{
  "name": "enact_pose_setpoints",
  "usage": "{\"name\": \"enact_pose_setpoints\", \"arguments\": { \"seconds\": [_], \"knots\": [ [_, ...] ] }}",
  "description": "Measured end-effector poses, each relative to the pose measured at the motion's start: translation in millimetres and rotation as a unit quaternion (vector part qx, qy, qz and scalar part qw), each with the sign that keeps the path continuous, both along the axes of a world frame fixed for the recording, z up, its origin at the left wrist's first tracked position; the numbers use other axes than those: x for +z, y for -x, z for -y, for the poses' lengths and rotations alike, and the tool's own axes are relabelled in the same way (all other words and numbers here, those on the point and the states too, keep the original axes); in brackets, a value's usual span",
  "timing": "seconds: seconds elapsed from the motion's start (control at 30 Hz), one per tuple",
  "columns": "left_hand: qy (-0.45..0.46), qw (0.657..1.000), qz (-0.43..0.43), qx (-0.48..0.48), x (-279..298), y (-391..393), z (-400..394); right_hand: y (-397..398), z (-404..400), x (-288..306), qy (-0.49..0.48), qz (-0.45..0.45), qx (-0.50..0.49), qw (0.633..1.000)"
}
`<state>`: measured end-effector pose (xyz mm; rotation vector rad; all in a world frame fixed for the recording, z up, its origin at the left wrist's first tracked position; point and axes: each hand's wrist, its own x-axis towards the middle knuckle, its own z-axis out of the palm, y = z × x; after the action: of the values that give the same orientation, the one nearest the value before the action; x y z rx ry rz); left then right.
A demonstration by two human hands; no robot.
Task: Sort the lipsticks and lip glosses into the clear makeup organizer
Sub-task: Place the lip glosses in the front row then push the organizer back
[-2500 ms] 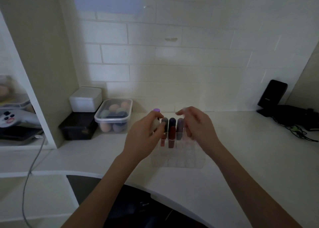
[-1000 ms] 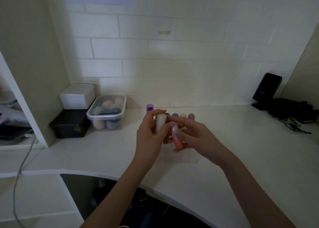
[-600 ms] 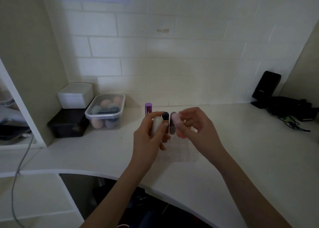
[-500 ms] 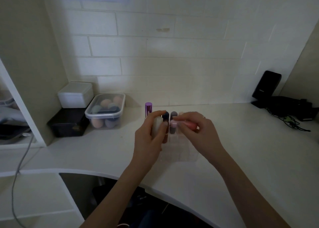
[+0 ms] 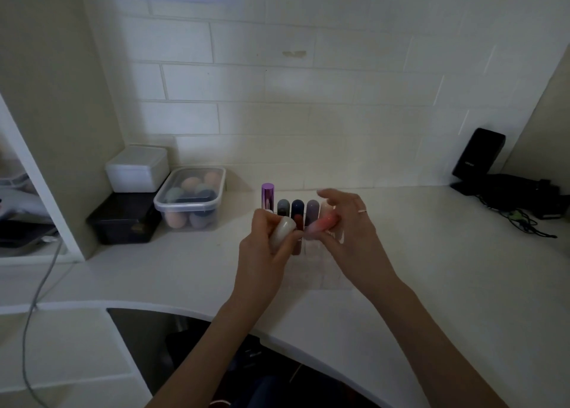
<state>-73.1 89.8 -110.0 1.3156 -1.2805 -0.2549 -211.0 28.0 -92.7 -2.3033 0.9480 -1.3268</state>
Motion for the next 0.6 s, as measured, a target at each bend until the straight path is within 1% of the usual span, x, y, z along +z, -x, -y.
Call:
{"name": "enact_pose_setpoints", "arguments": {
  "seconds": [0.07,0.13,0.23,0.33,0.43,0.5,0.53,0.57,0.6],
  "knots": [
    [0.005,1.000,0.020,-0.009,0,1,0,-1,3,-2,-0.006,0.030,-0.032,0.999],
    [0.014,0.999,0.040,0.003,-3,0,3,-1,6,-5,0.033,0.001,-0.054,0.998],
    [0.028,0.998,0.050,0.016,-8,-1,8,-3,6,-9,0.050,-0.033,-0.029,0.998],
    [0.043,0.998,0.043,-0.001,-9,0,8,-4,7,-10,0.052,-0.043,-0.016,0.998],
    [0.063,0.995,0.072,-0.013,-8,-1,9,-5,6,-8,0.045,-0.077,0.009,0.996],
    [0.074,0.994,0.073,-0.017,-8,-2,9,-7,7,-12,0.087,-0.106,-0.006,0.991],
    [0.076,0.995,0.059,-0.012,-8,-2,7,-7,7,-13,0.101,-0.101,-0.014,0.990],
    [0.081,0.996,0.041,0.001,-7,-3,5,-5,8,-11,0.091,-0.073,-0.020,0.993],
    [0.090,0.996,0.019,0.020,-5,-6,3,-2,10,-5,0.077,-0.026,-0.026,0.996]
  ]
}}
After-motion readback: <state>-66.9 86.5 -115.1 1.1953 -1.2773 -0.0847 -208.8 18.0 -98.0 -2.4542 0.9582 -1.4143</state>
